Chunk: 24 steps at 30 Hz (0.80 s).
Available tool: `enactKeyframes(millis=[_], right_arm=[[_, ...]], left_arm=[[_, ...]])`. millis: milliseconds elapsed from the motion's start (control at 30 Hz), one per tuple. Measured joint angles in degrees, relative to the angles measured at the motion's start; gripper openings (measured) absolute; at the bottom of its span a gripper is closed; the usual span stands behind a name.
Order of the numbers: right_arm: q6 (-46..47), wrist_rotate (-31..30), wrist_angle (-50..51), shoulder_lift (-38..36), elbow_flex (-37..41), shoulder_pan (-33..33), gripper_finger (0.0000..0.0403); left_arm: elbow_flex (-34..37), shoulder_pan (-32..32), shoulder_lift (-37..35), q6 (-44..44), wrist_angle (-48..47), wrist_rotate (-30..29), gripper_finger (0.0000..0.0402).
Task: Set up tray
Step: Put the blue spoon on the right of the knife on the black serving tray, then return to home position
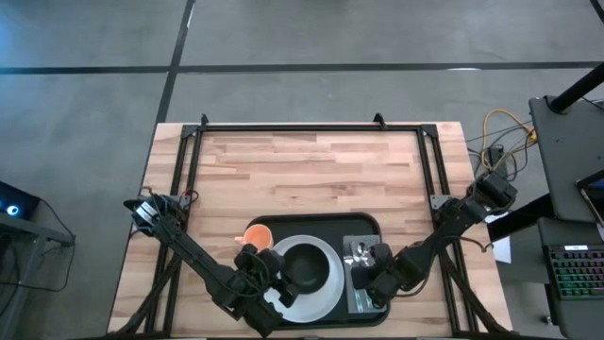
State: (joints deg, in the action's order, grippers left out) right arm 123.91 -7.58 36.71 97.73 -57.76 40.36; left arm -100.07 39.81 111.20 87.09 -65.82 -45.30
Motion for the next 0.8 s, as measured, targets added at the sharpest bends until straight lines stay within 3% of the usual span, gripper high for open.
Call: enactKeyframes(millis=[400, 533, 700, 800], right_arm=[[-3.8, -2.0, 0.0, -1.0, -1.6, 0.0, 0.0129], [-11.8, -7.5, 1.8, -2.8, -3.5, -0.5, 0.0134], [-27.9, -6.1, 6.7, -5.9, -7.1, -1.6, 0.0131], [-32.1, -6.5, 12.2, -8.4, -10.1, -2.5, 0.0127]], left_arm=[[0.0, 0.0, 0.0, 0.0, 0.0, 0.0, 0.0199], [0.0, 0.0, 0.0, 0.0, -0.1, 0.0, 0.0199], [0.0, 0.0, -0.4, -1.6, -0.2, 0.6, 0.0199], [0.0, 0.0, -1.3, -1.2, -0.1, 3.8, 0.0199]])
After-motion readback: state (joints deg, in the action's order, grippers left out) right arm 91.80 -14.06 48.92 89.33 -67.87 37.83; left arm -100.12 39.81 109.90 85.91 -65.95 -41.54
